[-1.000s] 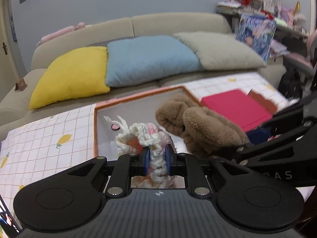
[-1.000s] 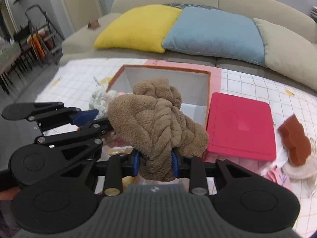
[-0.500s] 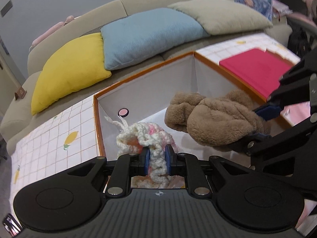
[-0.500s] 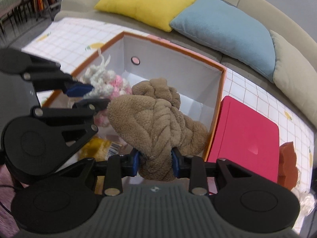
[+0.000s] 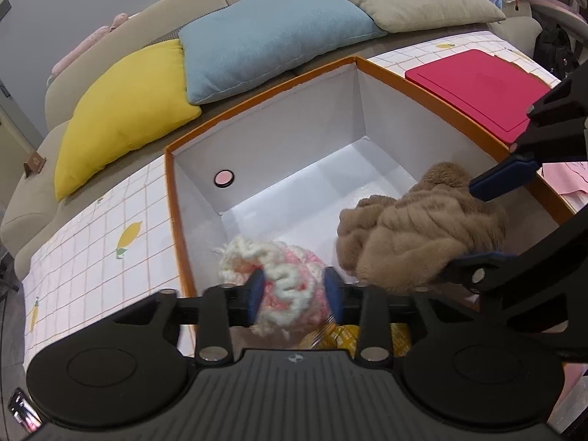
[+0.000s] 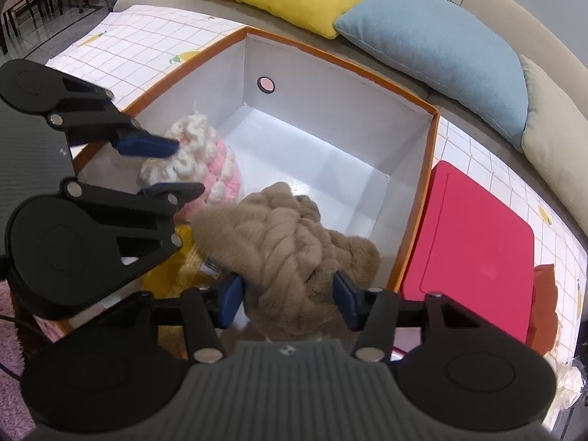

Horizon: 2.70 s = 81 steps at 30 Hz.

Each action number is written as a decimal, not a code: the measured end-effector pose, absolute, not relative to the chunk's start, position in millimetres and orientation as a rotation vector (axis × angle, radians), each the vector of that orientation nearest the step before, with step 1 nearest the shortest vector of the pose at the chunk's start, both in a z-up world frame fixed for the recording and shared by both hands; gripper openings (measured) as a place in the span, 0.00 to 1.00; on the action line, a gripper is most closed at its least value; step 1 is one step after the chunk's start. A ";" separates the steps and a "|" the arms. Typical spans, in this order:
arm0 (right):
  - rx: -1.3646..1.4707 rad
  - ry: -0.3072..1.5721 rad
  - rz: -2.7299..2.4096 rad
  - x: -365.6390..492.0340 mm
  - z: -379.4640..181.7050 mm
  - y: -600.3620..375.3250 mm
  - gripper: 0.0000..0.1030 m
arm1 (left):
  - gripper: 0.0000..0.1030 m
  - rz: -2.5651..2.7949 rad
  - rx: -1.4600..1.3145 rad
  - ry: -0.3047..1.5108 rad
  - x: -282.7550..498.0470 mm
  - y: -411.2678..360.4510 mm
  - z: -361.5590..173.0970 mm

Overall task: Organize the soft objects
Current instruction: 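Open both grippers to release the plush and hat into the box, then move the right gripper toward the clear plastic bag while the left approaches the brown sponge, then grasp the clear plastic bag with the right gripper while the left grasps the brown sponge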

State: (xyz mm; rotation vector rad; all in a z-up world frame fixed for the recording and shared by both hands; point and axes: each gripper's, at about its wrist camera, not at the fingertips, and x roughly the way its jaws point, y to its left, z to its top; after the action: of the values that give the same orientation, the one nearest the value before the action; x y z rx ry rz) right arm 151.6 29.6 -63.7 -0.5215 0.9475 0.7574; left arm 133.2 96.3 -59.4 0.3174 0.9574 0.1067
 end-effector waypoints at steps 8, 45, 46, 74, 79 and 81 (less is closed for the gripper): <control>-0.508 0.866 0.783 132.0 -36.1 2.6 0.65 | 0.72 0.115 0.245 0.947 116.2 97.4 -28.0; 0.063 0.821 0.177 108.9 -62.0 -264.3 0.71 | 0.71 -0.359 0.138 0.755 120.1 -92.9 -10.4; 0.056 0.822 0.171 113.3 -64.8 -265.9 0.71 | 0.71 -0.373 0.149 0.762 124.3 -96.8 -13.5; 0.401 0.705 -0.161 251.1 -131.7 -339.2 0.70 | 0.86 -0.313 0.236 0.919 334.9 -135.1 -59.7; 0.406 0.754 -0.194 271.2 -151.7 -339.3 0.70 | 0.86 -0.271 0.259 0.989 363.8 -137.6 -83.9; 0.428 0.766 -0.181 273.7 -157.9 -342.7 0.70 | 0.86 -0.268 0.231 1.036 371.5 -136.6 -94.0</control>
State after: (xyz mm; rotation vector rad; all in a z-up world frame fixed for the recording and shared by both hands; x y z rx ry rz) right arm 273.7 -342.7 -157.9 0.4283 0.7662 -0.1811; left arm 371.5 -136.6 -94.0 0.2309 1.0364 -0.2679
